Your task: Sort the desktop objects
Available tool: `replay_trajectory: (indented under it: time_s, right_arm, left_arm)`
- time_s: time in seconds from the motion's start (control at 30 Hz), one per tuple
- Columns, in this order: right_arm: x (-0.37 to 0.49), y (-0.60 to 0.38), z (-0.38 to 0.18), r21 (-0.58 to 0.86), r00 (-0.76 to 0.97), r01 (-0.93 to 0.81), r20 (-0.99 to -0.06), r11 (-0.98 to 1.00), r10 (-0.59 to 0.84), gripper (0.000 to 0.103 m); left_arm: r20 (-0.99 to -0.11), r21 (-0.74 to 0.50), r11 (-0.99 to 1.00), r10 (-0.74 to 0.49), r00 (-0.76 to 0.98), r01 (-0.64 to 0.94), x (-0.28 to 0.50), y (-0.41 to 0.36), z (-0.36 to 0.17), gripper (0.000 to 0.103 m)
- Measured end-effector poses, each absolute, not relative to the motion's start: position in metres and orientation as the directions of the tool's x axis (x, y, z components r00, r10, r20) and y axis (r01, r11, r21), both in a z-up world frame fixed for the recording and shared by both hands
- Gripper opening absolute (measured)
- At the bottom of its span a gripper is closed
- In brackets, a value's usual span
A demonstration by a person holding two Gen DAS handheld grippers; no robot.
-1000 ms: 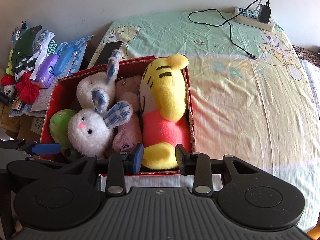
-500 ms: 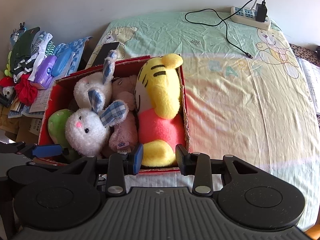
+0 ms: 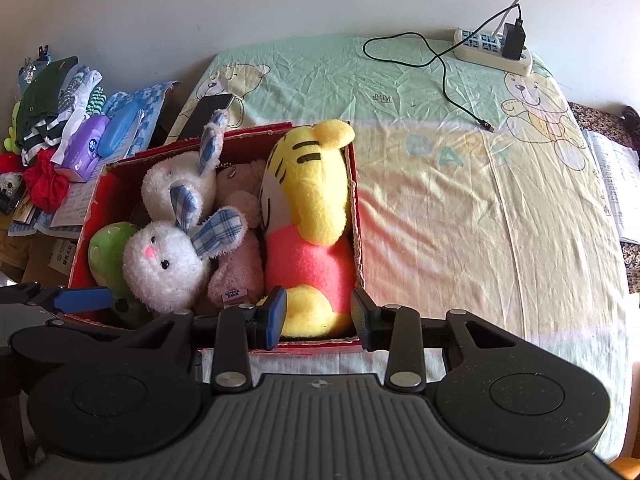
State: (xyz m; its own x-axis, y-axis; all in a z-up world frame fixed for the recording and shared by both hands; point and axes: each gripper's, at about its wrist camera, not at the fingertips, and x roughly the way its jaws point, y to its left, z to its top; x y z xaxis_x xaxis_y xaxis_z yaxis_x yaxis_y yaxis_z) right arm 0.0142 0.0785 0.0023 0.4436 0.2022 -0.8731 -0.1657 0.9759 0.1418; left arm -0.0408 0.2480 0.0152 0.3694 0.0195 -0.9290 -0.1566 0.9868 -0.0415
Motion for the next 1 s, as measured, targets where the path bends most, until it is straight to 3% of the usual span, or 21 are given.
replay_trajectory:
  time_s: [0.43, 1.0]
  right_arm:
    - [0.009, 0.082, 0.007, 0.11, 0.46, -0.222, -0.864, 0.969, 0.204, 0.038]
    - [0.002, 0.075, 0.014, 0.12, 0.474, -0.254, -0.85, 0.96, 0.232, 0.037]
  left_arm:
    - [-0.93, -0.031, 0.973, 0.056, 0.362, -0.23, -0.045, 0.26, 0.022, 0.101]
    - [-0.931, -0.004, 0.977, 0.074, 0.357, -0.213, -0.052, 0.242, 0.021, 0.101]
